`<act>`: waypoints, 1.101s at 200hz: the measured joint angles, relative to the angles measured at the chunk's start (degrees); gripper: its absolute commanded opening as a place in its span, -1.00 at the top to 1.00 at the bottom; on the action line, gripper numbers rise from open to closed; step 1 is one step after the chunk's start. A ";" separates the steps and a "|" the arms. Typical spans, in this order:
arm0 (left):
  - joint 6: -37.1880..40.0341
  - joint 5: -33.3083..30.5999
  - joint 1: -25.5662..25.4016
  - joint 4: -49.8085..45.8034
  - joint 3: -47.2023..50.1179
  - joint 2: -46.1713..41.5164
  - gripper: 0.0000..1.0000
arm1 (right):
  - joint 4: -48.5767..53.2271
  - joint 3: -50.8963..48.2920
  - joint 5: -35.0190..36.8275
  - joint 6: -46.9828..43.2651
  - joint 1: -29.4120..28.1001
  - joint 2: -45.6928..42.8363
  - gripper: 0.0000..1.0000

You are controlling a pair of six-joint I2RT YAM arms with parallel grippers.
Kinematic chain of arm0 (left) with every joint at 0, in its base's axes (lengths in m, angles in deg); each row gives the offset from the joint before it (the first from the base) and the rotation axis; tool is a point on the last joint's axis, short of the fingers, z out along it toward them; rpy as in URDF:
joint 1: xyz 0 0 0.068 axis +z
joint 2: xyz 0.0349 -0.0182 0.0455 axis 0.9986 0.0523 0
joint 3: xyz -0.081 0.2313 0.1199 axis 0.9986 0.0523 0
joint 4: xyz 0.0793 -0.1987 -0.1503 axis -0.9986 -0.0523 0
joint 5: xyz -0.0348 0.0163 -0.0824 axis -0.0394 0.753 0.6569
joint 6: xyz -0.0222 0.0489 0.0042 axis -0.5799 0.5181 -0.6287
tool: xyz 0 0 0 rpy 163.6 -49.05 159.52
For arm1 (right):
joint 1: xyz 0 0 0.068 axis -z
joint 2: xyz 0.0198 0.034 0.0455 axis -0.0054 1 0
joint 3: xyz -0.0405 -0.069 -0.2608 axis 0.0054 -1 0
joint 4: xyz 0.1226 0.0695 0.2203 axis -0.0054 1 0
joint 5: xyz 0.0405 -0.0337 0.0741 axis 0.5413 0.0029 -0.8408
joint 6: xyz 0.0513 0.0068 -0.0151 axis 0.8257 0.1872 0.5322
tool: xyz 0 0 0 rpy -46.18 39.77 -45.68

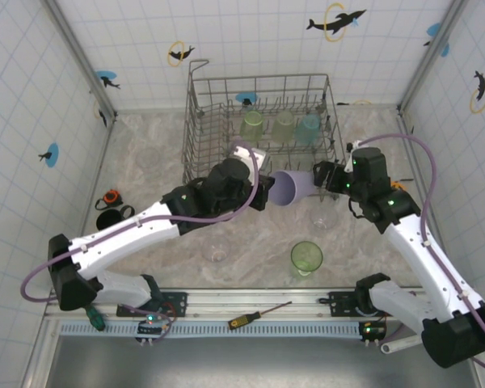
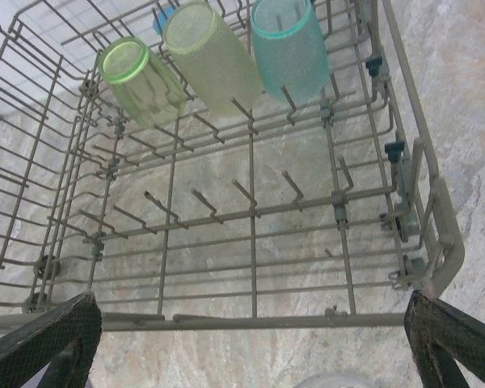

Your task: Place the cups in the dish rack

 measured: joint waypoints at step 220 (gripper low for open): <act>-13.18 37.13 29.75 26.18 -1.92 14.47 1.00 | -33.14 -0.90 -38.51 17.55 15.28 16.68 -1.00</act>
